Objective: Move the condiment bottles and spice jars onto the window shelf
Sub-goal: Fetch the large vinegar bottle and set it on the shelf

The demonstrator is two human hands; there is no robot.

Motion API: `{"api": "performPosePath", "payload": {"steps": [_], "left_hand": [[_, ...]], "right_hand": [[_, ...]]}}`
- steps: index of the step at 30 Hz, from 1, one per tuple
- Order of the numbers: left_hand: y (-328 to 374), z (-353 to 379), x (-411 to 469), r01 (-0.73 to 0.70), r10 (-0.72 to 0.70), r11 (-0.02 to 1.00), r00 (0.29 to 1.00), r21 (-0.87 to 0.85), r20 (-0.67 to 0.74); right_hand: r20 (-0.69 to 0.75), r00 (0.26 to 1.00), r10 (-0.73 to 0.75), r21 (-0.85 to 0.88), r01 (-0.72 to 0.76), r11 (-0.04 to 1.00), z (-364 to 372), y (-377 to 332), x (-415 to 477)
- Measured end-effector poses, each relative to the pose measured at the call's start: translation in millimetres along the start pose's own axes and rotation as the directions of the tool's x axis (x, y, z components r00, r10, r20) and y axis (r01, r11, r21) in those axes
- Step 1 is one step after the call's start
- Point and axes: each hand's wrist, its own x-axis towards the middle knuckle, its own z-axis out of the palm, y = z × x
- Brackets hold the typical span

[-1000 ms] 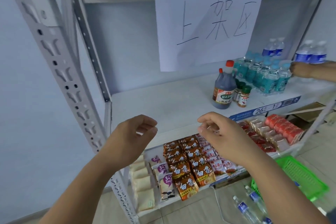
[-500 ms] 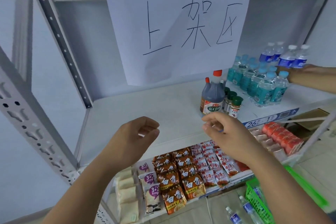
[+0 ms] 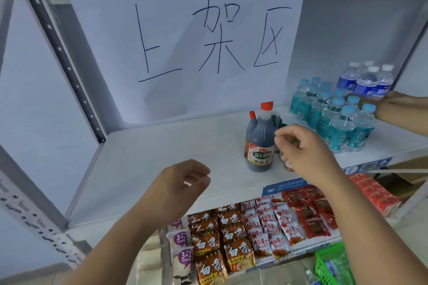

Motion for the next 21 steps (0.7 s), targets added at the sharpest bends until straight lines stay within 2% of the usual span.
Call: {"api": "performPosePath", "payload": {"steps": [5, 13, 17, 21], "left_hand": [[25.9, 18.6, 17.4, 0.038, -0.038, 0.999, 0.997, 0.006, -0.063], [46.5, 51.9, 7.3, 0.145, -0.142, 0.989, 0.979, 0.010, -0.145], [51.9, 55.0, -3.0, 0.211, -0.208, 0.978, 0.958, -0.006, -0.198], [59.0, 55.0, -12.1, 0.242, -0.238, 0.970, 0.940, -0.014, -0.246]], "right_hand": [[-0.100, 0.995, -0.009, 0.038, 0.013, 0.999, -15.7, 16.0, 40.2], [0.143, 0.989, 0.036, 0.037, -0.042, 0.998, -18.5, 26.1, 84.3], [0.189, 0.981, 0.032, 0.124, -0.056, 0.991, -15.3, 26.1, 88.5], [0.261, 0.965, 0.006, 0.100, -0.034, 0.994, -8.9, 20.8, 87.6]]}}
